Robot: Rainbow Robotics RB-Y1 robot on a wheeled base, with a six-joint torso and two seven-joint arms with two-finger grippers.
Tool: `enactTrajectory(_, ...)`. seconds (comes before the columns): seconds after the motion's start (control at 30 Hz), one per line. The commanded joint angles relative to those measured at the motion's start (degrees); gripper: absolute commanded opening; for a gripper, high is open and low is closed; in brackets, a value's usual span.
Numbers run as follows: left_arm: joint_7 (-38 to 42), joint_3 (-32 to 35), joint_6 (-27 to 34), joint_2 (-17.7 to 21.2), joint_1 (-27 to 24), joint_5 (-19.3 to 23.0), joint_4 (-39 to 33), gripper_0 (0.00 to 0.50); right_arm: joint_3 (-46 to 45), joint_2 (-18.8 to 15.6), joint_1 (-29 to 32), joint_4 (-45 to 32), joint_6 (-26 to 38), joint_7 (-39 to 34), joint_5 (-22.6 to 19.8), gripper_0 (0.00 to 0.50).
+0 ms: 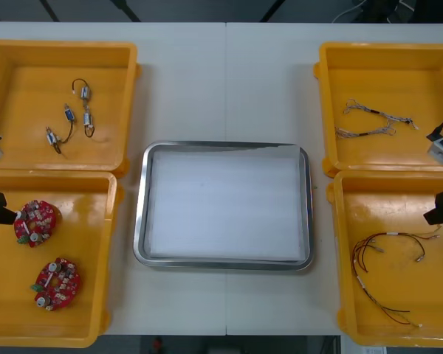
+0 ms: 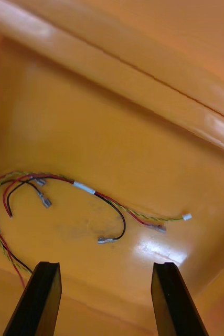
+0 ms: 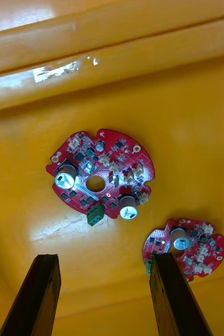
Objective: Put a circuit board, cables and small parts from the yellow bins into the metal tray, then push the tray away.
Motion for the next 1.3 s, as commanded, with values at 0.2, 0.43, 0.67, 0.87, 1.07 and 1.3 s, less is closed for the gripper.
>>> enactTrajectory(0.2,2.1,1.4,-0.7,-1.5,1.4,0.7,-1.1,0.500,2.8,-3.4,-1.0,-0.6,-3.2,19.0,-2.1,0.500)
enactTrajectory(0.43,2.4,0.2,-2.4,-3.6,2.1,0.3,-1.0,0.500,6.4,-4.7,-0.9,-0.4,-8.7,31.7,-0.7,0.500)
enactTrajectory(0.67,2.8,-2.5,-5.7,-3.7,2.4,-0.1,0.0,0.500,9.0,-5.8,-1.0,1.4,-12.6,41.2,0.5,0.500)
enactTrajectory(0.87,2.6,-5.6,-10.0,-3.7,2.5,0.4,3.0,0.500,10.4,-5.8,-1.0,6.0,-14.7,47.4,-0.3,0.500)
enactTrajectory(1.07,2.5,-8.2,-13.5,-3.7,2.5,0.2,4.7,0.500,12.8,-5.8,-1.0,8.7,-17.7,49.4,-0.4,0.500)
enactTrajectory(1.3,2.7,-8.3,-13.5,-3.7,3.1,0.5,5.1,0.500,15.9,-5.6,-0.9,9.0,-21.1,49.1,2.0,0.500)
